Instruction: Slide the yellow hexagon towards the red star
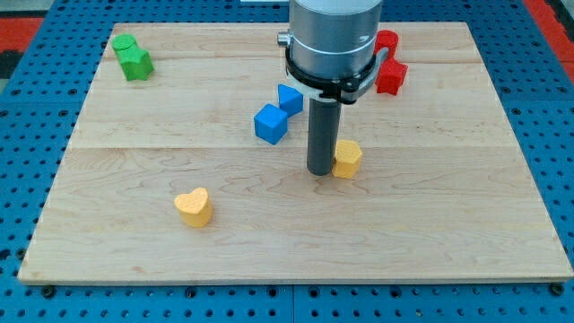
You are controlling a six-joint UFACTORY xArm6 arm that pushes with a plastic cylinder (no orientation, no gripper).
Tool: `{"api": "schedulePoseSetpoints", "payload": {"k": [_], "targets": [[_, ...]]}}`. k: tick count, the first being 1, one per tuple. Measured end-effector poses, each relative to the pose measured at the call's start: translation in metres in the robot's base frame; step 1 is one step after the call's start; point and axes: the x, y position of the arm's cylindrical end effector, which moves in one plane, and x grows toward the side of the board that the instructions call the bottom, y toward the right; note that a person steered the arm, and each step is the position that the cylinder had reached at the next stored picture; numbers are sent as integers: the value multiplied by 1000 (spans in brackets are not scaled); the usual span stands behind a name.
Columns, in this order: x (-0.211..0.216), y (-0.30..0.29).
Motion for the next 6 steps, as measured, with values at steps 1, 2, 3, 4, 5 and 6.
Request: {"api": "schedulePoseSetpoints", "payload": {"k": [1, 2, 3, 4, 5, 6], "targets": [[20, 20], [-21, 26], [-37, 24], [-60, 41], [-75, 50], [-65, 43]]}}
